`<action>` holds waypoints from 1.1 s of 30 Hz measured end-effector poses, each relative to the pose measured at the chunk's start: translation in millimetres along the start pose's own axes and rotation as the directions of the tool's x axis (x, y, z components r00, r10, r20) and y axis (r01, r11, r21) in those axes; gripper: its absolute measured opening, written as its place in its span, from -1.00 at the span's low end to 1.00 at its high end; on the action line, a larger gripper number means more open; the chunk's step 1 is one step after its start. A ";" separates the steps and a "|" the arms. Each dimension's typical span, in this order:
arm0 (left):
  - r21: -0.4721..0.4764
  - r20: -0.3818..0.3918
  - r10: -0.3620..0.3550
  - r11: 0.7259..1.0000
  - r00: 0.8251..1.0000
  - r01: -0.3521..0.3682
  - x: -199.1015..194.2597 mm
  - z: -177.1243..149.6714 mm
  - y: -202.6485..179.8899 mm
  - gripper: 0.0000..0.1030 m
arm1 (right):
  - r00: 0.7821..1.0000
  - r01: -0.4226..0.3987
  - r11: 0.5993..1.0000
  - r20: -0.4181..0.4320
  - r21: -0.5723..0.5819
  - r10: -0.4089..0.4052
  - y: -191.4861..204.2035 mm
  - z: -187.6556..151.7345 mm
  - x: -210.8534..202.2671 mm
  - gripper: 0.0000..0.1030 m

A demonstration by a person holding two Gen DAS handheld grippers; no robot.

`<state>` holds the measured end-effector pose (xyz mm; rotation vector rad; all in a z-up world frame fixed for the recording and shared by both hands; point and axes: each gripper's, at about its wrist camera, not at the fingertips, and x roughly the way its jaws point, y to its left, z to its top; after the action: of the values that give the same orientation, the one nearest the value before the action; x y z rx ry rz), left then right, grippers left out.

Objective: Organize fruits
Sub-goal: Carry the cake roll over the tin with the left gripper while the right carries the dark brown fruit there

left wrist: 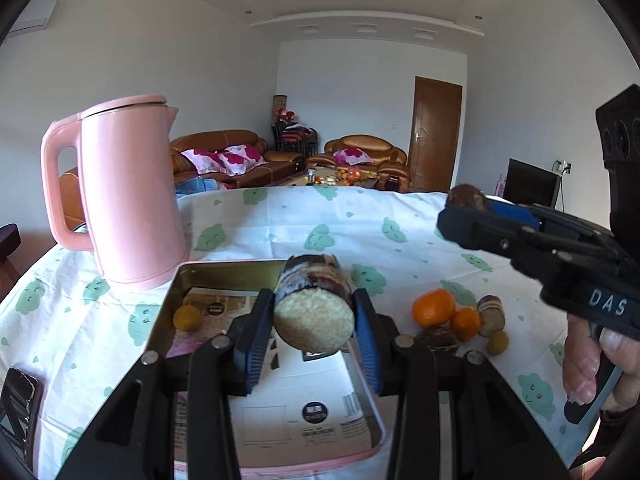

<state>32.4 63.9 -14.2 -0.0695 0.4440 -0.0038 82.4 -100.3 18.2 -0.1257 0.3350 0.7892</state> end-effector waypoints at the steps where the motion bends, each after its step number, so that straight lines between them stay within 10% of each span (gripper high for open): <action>1: -0.001 -0.001 0.005 1.000 1.000 -0.005 0.0 0.1 2.4 -0.20 | 1.000 -0.003 1.000 -0.003 -0.001 0.003 1.3 0.3 2.9 -0.18; 33: -0.019 -0.135 0.109 0.994 0.985 -0.112 34.2 -1.9 49.3 -0.20 | 0.988 -0.084 0.995 -0.129 0.049 0.089 29.9 -10.4 81.7 -0.18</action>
<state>61.8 112.3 -33.9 -0.0706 0.5813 0.1071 111.9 -26.7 -19.1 -0.1226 0.4843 0.8609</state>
